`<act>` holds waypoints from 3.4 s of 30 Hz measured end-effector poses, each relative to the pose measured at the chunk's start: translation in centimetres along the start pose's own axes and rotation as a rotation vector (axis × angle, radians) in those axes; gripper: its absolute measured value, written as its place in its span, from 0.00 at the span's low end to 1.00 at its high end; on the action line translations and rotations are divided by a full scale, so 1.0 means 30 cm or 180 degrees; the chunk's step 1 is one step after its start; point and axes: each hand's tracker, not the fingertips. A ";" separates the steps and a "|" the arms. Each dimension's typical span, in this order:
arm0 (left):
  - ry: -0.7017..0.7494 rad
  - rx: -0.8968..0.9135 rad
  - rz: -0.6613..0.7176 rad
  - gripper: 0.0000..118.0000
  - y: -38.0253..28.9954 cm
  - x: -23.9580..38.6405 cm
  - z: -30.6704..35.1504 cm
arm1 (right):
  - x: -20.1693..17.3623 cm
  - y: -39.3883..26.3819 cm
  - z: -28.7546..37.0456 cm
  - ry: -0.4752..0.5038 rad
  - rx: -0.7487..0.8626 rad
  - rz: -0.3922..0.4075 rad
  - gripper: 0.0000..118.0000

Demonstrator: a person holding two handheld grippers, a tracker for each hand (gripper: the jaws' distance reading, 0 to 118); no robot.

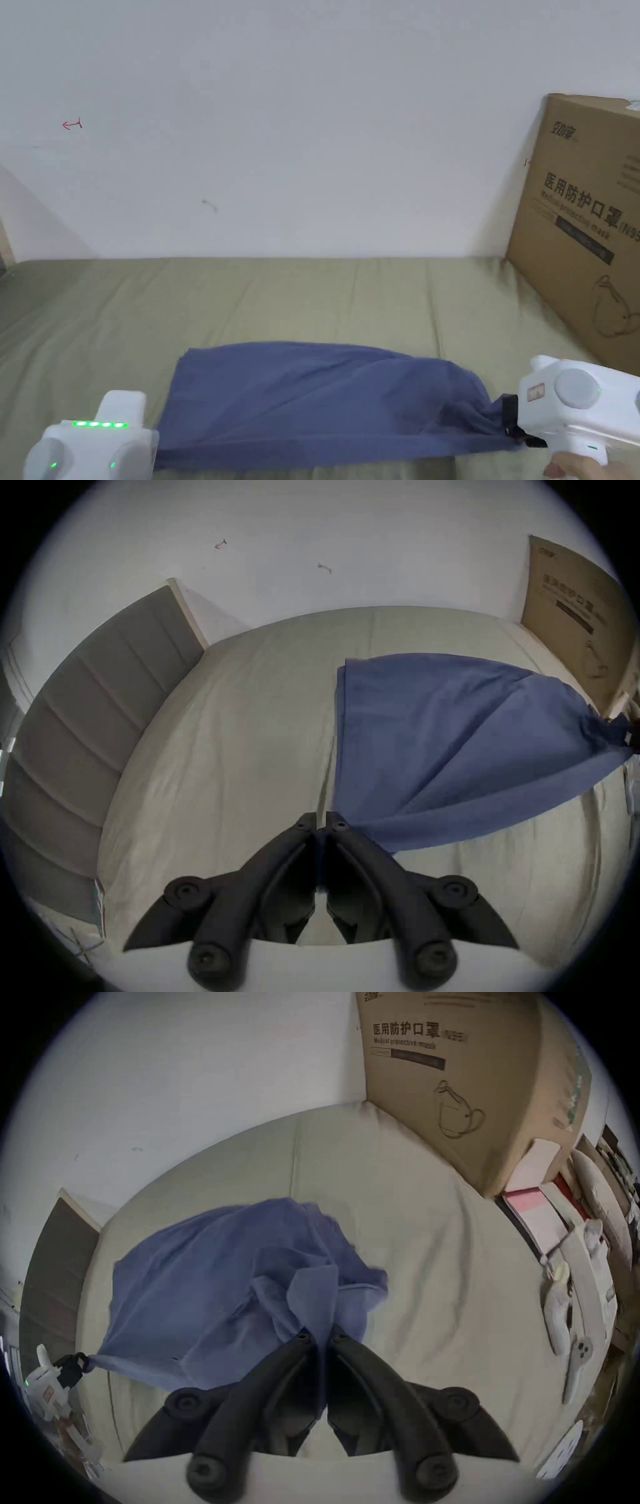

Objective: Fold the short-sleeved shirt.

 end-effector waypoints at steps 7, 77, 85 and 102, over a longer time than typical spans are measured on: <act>-0.0119 0.0007 0.0114 0.03 -0.421 -0.109 0.372 | 0.120 -0.480 0.311 0.0190 0.0027 -0.0047 0.03; -0.0502 -0.0636 0.0186 0.03 0.112 -0.071 -0.304 | -0.002 -0.291 0.028 0.0479 0.0082 0.0439 0.12; -0.0508 -0.0487 0.0192 0.03 0.125 -0.085 -0.241 | 0.047 0.053 -0.290 0.0168 -0.0374 0.0425 0.88; -0.0448 -0.0400 0.0139 0.03 0.134 -0.088 -0.089 | 0.029 0.037 -0.266 0.0125 -0.0457 0.0406 0.02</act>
